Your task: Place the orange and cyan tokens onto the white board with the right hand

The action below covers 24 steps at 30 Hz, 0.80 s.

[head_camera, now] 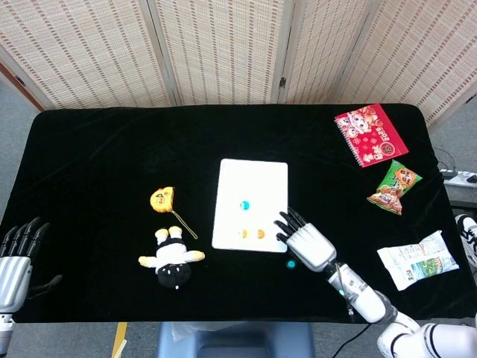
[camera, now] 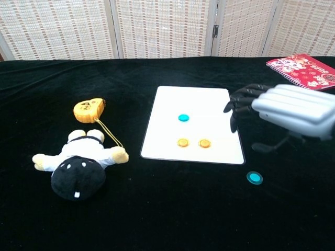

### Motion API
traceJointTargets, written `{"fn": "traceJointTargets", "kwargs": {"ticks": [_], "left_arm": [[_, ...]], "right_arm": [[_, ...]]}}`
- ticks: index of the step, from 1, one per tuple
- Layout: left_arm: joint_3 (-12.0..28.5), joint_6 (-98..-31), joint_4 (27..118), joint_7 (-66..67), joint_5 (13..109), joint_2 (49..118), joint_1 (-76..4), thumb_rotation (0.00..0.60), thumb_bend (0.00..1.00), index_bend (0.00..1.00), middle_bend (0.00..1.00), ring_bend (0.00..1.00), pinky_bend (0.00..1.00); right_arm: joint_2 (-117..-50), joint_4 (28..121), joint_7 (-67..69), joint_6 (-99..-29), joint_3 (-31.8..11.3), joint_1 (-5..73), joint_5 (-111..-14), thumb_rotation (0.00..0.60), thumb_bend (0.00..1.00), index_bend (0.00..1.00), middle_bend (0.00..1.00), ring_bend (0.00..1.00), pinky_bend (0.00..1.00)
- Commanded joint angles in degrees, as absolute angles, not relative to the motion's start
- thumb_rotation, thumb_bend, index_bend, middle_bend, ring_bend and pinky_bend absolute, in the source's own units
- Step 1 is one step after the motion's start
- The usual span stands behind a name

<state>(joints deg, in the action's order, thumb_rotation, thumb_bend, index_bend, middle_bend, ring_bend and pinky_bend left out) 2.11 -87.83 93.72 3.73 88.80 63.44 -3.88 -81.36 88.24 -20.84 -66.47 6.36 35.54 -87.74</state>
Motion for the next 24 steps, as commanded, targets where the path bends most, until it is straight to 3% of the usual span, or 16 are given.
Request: {"fn": "traceJointTargets", "kwargs": {"ticks": [1, 24], "left_arm": [[2.0, -87.7, 93.9, 3.9, 88.7, 63.4, -3.8, 0.6, 0.07, 0.0, 0.0, 0.0, 0.0], [1.4, -88.4, 93.3, 3.3, 88.5, 63.6, -3.0, 0.6, 0.07, 0.0, 0.0, 0.0, 0.0]], "right_arm": [[-81.4, 87.2, -20.6, -67.3, 8.1, 33.9, -90.1, 0.6, 0.3, 0.37, 0.14, 0.03, 0.0], [-86.6, 79.3, -20.7, -64.2, 8.4, 30.6, -93.6, 0.6, 0.3, 0.36, 0.12, 0.01, 0.0]]}}
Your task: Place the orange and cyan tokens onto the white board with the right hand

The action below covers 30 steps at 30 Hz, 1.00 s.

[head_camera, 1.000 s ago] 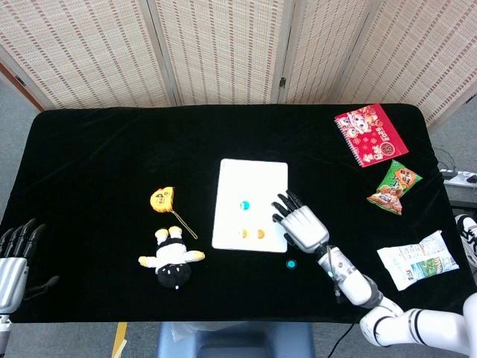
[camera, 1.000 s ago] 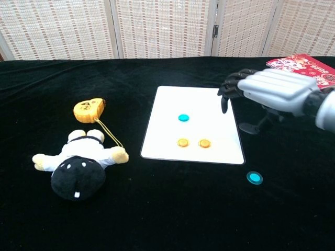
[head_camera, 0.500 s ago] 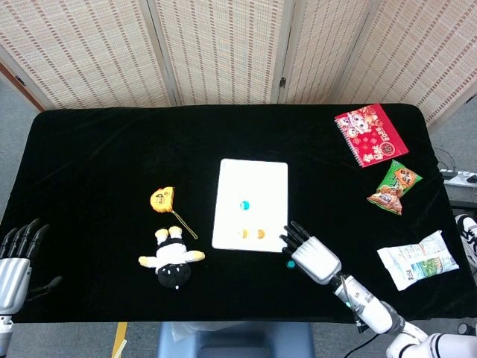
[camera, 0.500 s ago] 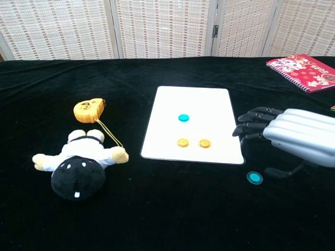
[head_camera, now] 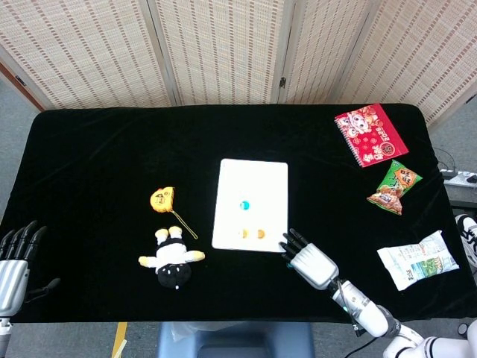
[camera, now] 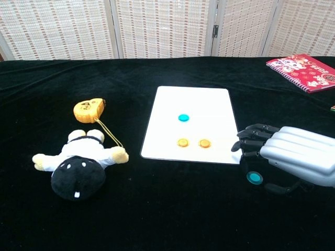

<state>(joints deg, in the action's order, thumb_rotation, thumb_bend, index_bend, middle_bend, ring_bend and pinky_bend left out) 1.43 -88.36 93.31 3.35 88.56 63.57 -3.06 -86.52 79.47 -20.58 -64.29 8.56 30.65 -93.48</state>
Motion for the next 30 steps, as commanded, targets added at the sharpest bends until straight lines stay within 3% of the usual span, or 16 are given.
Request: {"fn": "traceJointTargets", "kwargs": {"ticks": [1, 19, 30], "left_arm": [[1.4, -88.4, 93.2, 3.2, 88.5, 63.6, -3.0, 0.6, 0.07, 0.0, 0.0, 0.0, 0.0], [1.4, -88.6, 92.4, 2.6, 88.4, 63.8, -2.7, 0.6, 0.07, 0.0, 0.0, 0.0, 0.0], [1.4, -88.5, 92.0, 2.3, 88.3, 64.0, -2.8, 0.6, 0.07, 0.0, 0.0, 0.0, 0.0]], "right_arm": [[-86.7, 79.2, -20.8, -64.1, 8.3, 30.5, -93.6, 0.6, 0.3, 0.36, 0.12, 0.01, 0.0], [-87.5, 78.5, -21.8, -62.0, 6.9, 30.0, -93.7, 0.6, 0.3, 0.36, 0.12, 0.02, 0.0], [-87.9, 78.2, -22.1, -62.2, 6.1, 29.5, -93.8, 0.6, 0.3, 0.51, 0.16, 0.04, 0.0]]}}
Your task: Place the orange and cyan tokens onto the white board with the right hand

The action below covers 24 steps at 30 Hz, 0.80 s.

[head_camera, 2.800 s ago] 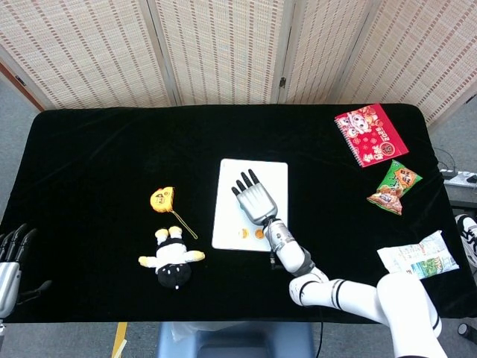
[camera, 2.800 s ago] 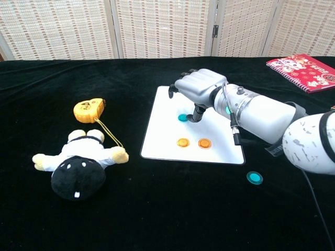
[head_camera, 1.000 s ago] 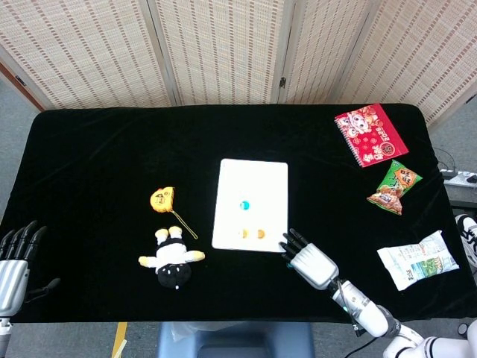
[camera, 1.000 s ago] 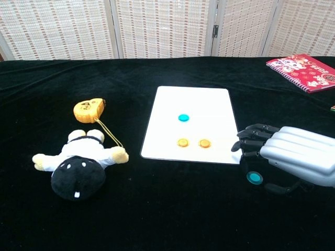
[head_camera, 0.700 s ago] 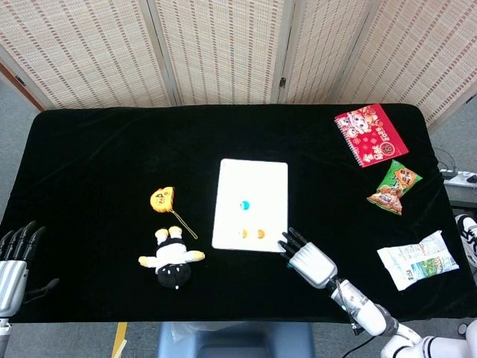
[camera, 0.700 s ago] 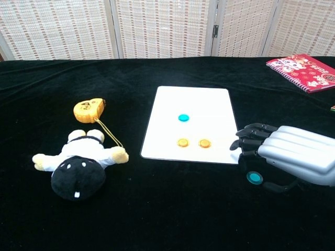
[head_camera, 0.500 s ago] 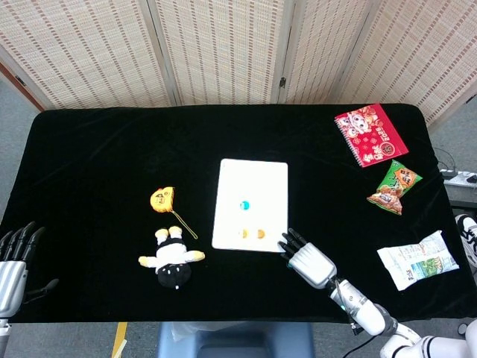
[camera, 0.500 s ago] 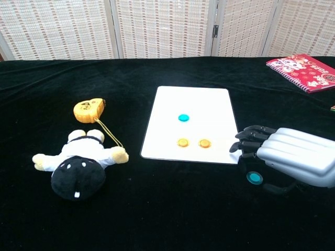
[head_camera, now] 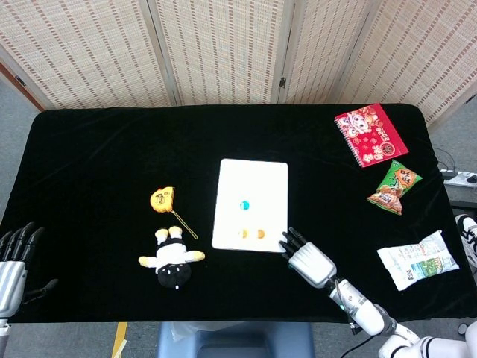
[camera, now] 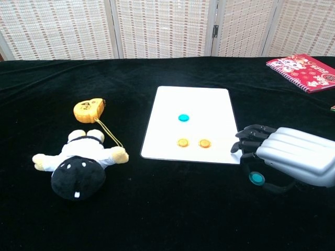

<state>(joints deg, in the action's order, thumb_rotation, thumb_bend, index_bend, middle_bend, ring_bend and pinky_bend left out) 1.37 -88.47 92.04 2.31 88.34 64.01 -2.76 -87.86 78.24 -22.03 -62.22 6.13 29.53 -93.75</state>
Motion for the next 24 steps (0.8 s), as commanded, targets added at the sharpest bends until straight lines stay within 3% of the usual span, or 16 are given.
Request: {"fn": "traceJointTargets", "kwargs": {"ticks": [1, 10, 24], "left_arm": [[1.4, -88.4, 92.0, 2.2, 88.3, 64.1, -2.8, 0.6, 0.07, 0.0, 0.0, 0.0, 0.0], [1.4, -88.4, 91.8, 2.1, 88.3, 64.0, -2.8, 0.6, 0.07, 0.0, 0.0, 0.0, 0.0], [1.5, -88.0, 92.6, 2.8, 88.2, 63.7, -3.1, 0.6, 0.07, 0.0, 0.0, 0.0, 0.0]], "right_arm": [[-87.9, 78.2, -22.1, -62.2, 6.0, 29.5, -93.8, 0.6, 0.3, 0.52, 0.16, 0.04, 0.0], [-86.8, 80.1, -21.0, -63.7, 4.2, 29.7, -94.2, 0.6, 0.3, 0.52, 0.16, 0.04, 0.0], [-87.5, 82.0, -25.9, -55.5, -8.7, 37.4, -81.0, 0.6, 0.3, 0.52, 0.16, 0.04, 0.0]]}}
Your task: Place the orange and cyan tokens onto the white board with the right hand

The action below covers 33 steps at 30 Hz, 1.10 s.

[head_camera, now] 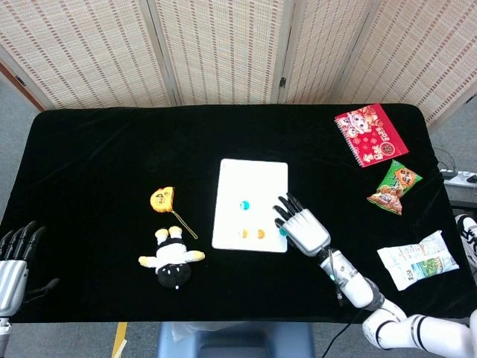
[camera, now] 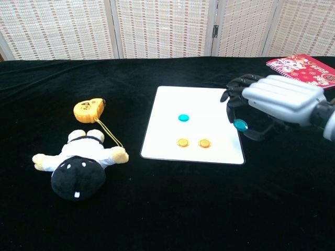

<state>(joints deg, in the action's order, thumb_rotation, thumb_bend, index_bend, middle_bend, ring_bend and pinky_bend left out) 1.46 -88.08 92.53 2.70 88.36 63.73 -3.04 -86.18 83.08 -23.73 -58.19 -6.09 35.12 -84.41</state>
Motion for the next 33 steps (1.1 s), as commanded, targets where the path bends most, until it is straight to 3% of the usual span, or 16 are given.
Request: {"fn": "traceJointTargets", "kwargs": {"ticks": [1, 13, 33], "left_arm": [[1.5, -87.9, 92.6, 2.8, 88.1, 63.7, -3.1, 0.6, 0.07, 0.0, 0.0, 0.0, 0.0], [1.5, -87.8, 92.8, 2.9, 87.6, 63.6, -2.9, 0.6, 0.07, 0.0, 0.0, 0.0, 0.0], [1.5, -87.2, 92.1, 2.5, 87.0, 63.8, -2.9, 0.6, 0.07, 0.0, 0.0, 0.0, 0.0]], "right_arm": [[-88.1, 81.4, -26.4, -54.7, -9.3, 38.0, -80.0, 0.6, 0.3, 0.52, 0.16, 0.04, 0.0], [-96.2, 71.3, -31.0, -48.8, -12.9, 44.8, -70.8, 0.6, 0.3, 0.51, 0.15, 0.04, 0.0], [-102.7, 62.4, -34.8, -47.0, -13.3, 50.4, -65.1, 0.6, 0.3, 0.45, 0.14, 0.03, 0.0]]}}
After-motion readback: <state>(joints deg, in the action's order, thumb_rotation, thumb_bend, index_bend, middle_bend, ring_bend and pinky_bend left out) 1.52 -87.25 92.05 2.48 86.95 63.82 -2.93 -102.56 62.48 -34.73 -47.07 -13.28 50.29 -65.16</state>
